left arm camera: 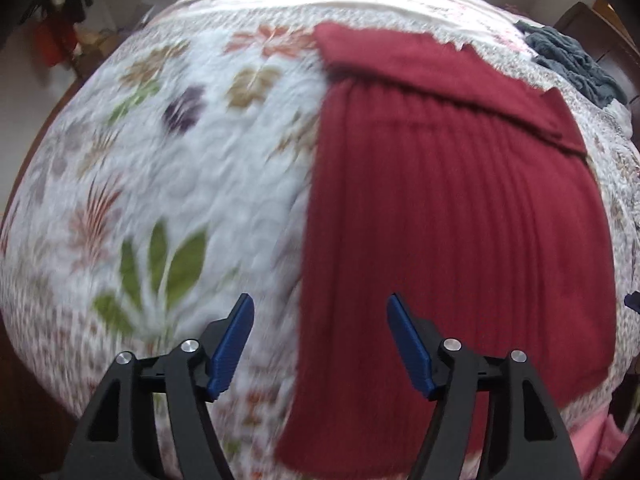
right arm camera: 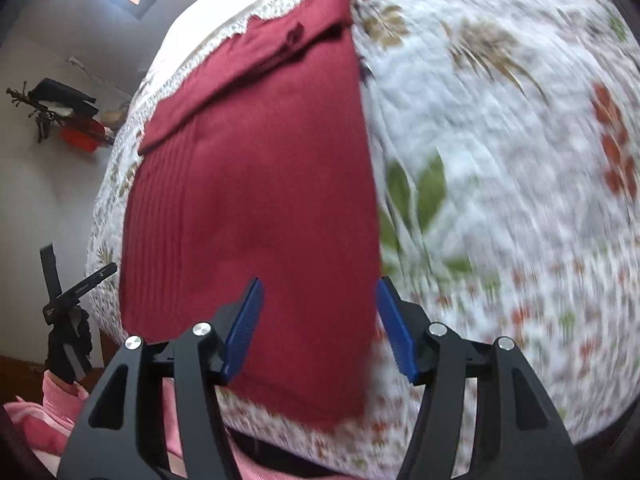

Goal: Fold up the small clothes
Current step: 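Move both grippers to the ribbed hem of the folded sweater, then grasp the ribbed hem with both grippers and lift it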

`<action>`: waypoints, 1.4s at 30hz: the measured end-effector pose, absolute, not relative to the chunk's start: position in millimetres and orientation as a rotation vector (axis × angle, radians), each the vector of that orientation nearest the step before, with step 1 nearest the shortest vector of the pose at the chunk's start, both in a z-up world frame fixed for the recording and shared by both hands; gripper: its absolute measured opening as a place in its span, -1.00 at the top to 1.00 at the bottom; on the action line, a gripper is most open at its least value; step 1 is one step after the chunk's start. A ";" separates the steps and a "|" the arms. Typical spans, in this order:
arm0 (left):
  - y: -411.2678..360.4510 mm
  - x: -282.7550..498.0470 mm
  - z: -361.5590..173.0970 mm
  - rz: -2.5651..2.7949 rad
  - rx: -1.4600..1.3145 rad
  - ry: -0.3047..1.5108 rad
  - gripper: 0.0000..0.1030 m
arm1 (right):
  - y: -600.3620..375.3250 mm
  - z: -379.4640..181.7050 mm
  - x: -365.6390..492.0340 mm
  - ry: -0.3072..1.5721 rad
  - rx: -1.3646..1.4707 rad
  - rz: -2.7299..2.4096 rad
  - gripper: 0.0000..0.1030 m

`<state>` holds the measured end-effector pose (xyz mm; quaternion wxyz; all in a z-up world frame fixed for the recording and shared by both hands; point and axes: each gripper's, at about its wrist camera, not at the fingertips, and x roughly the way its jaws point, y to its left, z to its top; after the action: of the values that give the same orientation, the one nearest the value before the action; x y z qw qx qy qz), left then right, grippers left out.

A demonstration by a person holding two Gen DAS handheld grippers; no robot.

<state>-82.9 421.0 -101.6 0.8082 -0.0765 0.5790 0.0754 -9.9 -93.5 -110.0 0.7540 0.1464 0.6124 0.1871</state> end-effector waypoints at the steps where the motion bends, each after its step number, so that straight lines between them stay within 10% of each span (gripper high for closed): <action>1: 421.6 -90.3 -102.4 0.157 -0.172 1.243 -0.35 | -95.5 -111.7 -17.5 1.342 0.329 0.408 -0.15; 36: 410.4 -146.4 -141.7 -0.014 -0.378 1.312 -0.24 | -77.3 -146.1 -61.6 1.410 0.314 0.460 0.18; 39: 407.6 -150.1 -138.8 -0.002 -0.358 1.305 0.08 | -77.1 -145.0 -60.6 1.407 0.316 0.456 0.83; 42: 401.1 -147.0 -135.0 0.015 -0.311 1.292 0.49 | -81.3 -144.9 -61.1 1.402 0.360 0.467 0.89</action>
<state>-147.0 401.1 -135.0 0.7871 -0.1441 0.5996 0.0067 -61.1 -81.3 -144.9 0.7243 0.1633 0.6355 0.2118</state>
